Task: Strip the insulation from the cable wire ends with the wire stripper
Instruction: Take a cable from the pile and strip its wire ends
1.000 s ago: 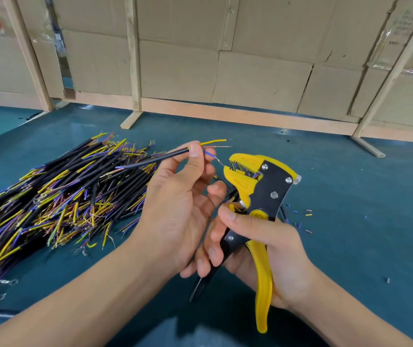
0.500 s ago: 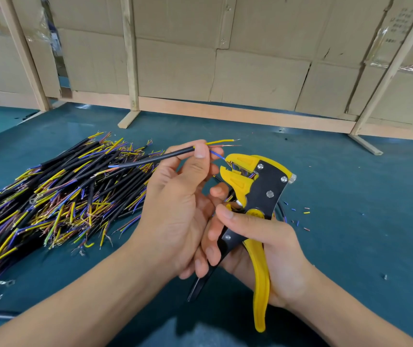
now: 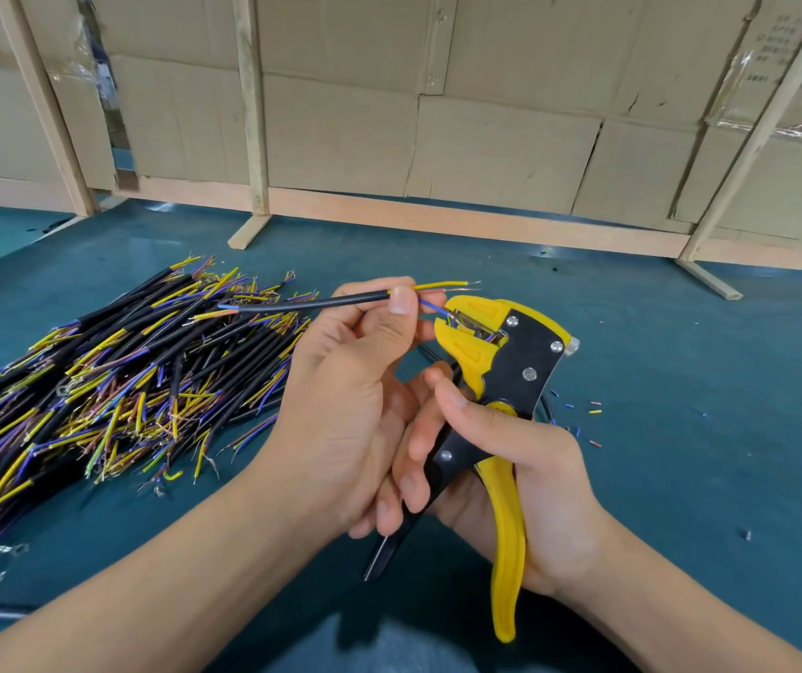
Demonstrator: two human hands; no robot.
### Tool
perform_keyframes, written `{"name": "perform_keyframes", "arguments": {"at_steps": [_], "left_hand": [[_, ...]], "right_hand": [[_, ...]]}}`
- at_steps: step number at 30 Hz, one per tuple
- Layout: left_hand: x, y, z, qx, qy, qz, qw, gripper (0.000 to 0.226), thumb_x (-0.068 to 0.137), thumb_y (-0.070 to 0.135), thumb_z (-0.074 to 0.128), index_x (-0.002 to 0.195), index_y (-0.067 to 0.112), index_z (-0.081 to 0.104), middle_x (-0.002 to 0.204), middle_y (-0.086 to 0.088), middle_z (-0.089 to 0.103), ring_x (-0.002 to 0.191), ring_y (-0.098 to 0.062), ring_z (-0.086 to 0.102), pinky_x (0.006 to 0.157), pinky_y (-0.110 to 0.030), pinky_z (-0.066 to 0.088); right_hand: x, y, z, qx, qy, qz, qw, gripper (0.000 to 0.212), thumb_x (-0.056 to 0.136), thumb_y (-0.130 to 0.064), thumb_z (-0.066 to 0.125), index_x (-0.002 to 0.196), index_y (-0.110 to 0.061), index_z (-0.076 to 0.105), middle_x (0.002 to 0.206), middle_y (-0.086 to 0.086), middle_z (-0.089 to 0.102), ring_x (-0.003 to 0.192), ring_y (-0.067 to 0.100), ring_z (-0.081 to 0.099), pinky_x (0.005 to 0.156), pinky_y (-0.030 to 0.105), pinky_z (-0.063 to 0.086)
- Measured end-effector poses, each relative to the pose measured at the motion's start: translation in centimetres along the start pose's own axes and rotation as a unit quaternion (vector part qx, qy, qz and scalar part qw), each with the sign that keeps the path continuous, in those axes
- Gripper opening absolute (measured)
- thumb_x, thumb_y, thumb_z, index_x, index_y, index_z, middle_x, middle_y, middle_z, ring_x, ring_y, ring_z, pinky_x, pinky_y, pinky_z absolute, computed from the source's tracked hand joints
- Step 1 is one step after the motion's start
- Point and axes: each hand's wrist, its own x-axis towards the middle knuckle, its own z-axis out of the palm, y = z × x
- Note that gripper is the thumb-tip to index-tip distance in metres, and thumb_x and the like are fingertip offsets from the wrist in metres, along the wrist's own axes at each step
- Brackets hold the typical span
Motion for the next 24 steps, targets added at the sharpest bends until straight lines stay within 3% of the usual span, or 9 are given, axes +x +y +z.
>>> {"name": "perform_keyframes", "arguments": {"at_steps": [3, 6, 10, 12, 14, 18, 24], "left_hand": [[-0.20, 0.02, 0.07, 0.016, 0.011, -0.001, 1.000, 0.039, 0.101, 0.027, 0.053, 0.122, -0.005, 0.049, 0.099, -0.017, 0.054, 0.038, -0.017, 0.035, 0.031, -0.019, 0.038], [-0.49, 0.16, 0.21, 0.031, -0.002, -0.010, 0.999, 0.032, 0.100, 0.030, 0.055, 0.119, 0.004, 0.052, 0.096, -0.017, 0.054, 0.027, -0.018, 0.033, 0.030, -0.024, 0.041], [-0.81, 0.26, 0.43, 0.065, 0.000, -0.035, 0.997, 0.026, 0.099, 0.037, 0.056, 0.112, 0.015, 0.055, 0.064, -0.010, 0.057, 0.023, -0.019, 0.038, 0.030, -0.031, 0.044], [-0.93, 0.23, 0.50, 0.067, 0.017, -0.038, 0.997, 0.023, 0.099, 0.039, 0.056, 0.106, 0.018, 0.057, 0.054, -0.004, 0.055, 0.023, -0.020, 0.040, 0.031, -0.033, 0.045], [-0.96, 0.21, 0.54, 0.069, 0.026, -0.044, 0.996, 0.025, 0.099, 0.042, 0.055, 0.102, 0.017, 0.058, 0.049, -0.008, 0.052, 0.022, -0.020, 0.041, 0.030, -0.032, 0.045], [-0.79, 0.14, 0.52, 0.050, 0.041, -0.036, 0.997, 0.034, 0.099, 0.038, 0.055, 0.113, 0.008, 0.053, 0.060, -0.001, 0.061, 0.022, -0.020, 0.038, 0.030, -0.028, 0.042], [-0.66, 0.12, 0.36, 0.042, 0.021, -0.044, 0.998, 0.041, 0.098, 0.042, 0.055, 0.115, 0.004, 0.053, 0.066, -0.008, 0.062, 0.022, -0.020, 0.038, 0.030, -0.026, 0.041]], "right_hand": [[0.03, -0.08, -0.15, -0.010, -0.006, -0.003, 1.000, 0.036, 0.096, -0.030, 0.065, 0.085, 0.003, 0.058, 0.070, 0.021, 0.058, 0.070, 0.039, 0.063, 0.082, 0.066, 0.048], [0.01, 0.05, 0.00, -0.018, -0.003, -0.003, 1.000, 0.037, 0.095, -0.031, 0.066, 0.081, 0.002, 0.059, 0.067, 0.019, 0.058, 0.068, 0.038, 0.063, 0.082, 0.066, 0.047], [0.05, -0.29, 0.21, 0.011, -0.003, 0.002, 1.000, 0.038, 0.099, -0.028, 0.055, 0.077, 0.002, 0.059, 0.064, 0.016, 0.055, 0.059, 0.031, 0.058, 0.071, 0.051, 0.053], [0.03, -0.47, 0.17, 0.013, 0.001, 0.007, 1.000, 0.039, 0.099, -0.028, 0.051, 0.076, 0.002, 0.060, 0.063, 0.015, 0.054, 0.057, 0.030, 0.056, 0.069, 0.049, 0.053], [0.02, -0.50, 0.18, 0.011, 0.001, 0.007, 1.000, 0.039, 0.099, -0.028, 0.052, 0.076, 0.002, 0.060, 0.063, 0.016, 0.054, 0.057, 0.030, 0.056, 0.069, 0.049, 0.053], [0.07, -0.38, 0.23, 0.008, 0.005, 0.012, 1.000, 0.039, 0.100, -0.028, 0.052, 0.076, 0.002, 0.059, 0.064, 0.016, 0.054, 0.059, 0.031, 0.056, 0.070, 0.050, 0.053], [0.01, -0.33, 0.16, 0.015, 0.002, 0.014, 1.000, 0.040, 0.101, -0.029, 0.051, 0.078, 0.002, 0.059, 0.065, 0.016, 0.055, 0.060, 0.031, 0.057, 0.071, 0.050, 0.054]]}}
